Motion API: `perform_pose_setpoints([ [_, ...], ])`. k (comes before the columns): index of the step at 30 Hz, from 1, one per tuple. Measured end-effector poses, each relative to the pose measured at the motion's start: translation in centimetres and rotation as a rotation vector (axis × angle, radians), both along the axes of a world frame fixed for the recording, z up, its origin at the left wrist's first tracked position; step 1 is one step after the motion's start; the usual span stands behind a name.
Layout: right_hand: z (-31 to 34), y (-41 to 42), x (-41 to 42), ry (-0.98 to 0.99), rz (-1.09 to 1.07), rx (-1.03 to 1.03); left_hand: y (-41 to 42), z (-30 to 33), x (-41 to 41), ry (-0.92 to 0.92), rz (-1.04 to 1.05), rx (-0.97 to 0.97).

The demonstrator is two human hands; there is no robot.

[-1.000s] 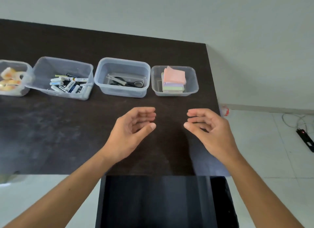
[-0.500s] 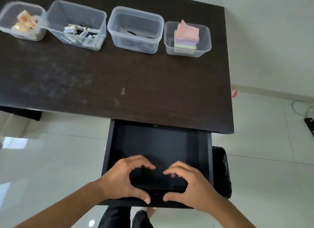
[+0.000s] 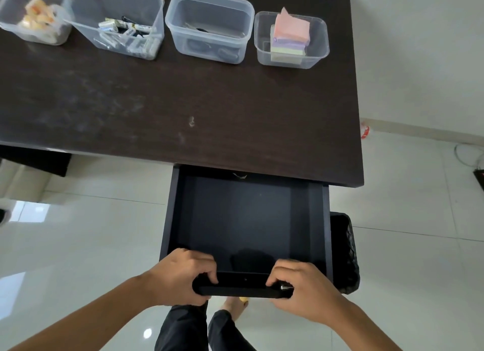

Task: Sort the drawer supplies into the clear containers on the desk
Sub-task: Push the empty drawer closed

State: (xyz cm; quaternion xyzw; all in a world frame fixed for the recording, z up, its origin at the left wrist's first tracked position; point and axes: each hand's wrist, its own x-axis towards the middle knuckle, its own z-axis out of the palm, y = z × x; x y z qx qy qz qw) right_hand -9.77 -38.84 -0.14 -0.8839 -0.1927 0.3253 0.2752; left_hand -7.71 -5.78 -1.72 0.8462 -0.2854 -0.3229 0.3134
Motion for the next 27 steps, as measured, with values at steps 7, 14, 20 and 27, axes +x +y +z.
perform_pose_setpoints([
  [7, -0.4, 0.3, 1.6, -0.147, -0.153, 0.156, 1.3, -0.5, 2.1, -0.192, 0.098, -0.128],
  [14, 0.2, 0.8, 8.8, -0.763, -0.198, -0.002, 0.6, 1.2, 9.6, -0.783, 0.264, -0.133],
  [20, 1.9, 0.4, 12.7, -0.879, -0.278, -0.320, 1.0, 2.8, 14.6, -0.852, 0.223, 0.172],
  [27, -0.1, -0.4, 14.8, -0.827, -0.310, -0.229, 1.7, 0.2, 15.7, -0.936, 0.296, 0.072],
])
